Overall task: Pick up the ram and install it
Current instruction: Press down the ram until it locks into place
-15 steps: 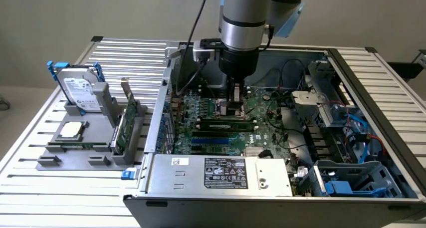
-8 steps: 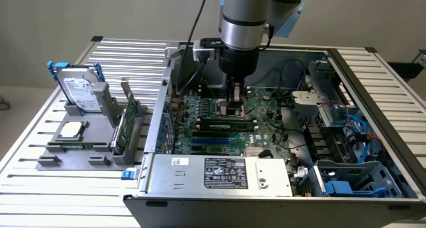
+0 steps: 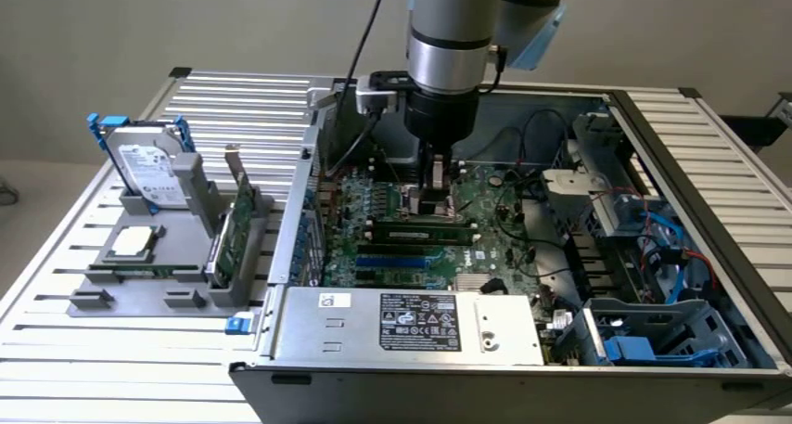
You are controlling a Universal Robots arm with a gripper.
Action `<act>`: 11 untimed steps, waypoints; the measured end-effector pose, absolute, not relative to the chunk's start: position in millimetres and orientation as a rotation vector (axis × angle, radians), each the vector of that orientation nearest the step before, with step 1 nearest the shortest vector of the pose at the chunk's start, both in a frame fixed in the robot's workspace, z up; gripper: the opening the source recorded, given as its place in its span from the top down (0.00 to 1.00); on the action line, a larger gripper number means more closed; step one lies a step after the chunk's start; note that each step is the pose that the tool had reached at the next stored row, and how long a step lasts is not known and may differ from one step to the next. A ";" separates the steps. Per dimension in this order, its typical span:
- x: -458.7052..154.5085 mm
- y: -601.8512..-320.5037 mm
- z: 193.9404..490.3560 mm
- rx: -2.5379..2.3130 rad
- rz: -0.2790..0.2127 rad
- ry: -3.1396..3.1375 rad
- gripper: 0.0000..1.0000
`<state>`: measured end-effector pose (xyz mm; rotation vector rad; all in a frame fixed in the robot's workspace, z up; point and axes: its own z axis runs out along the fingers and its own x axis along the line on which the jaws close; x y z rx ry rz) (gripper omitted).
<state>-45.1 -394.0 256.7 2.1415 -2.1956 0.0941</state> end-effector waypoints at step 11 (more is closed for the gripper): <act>-57.0 -393.9 238.5 2.137 0.094 -2.200 0.89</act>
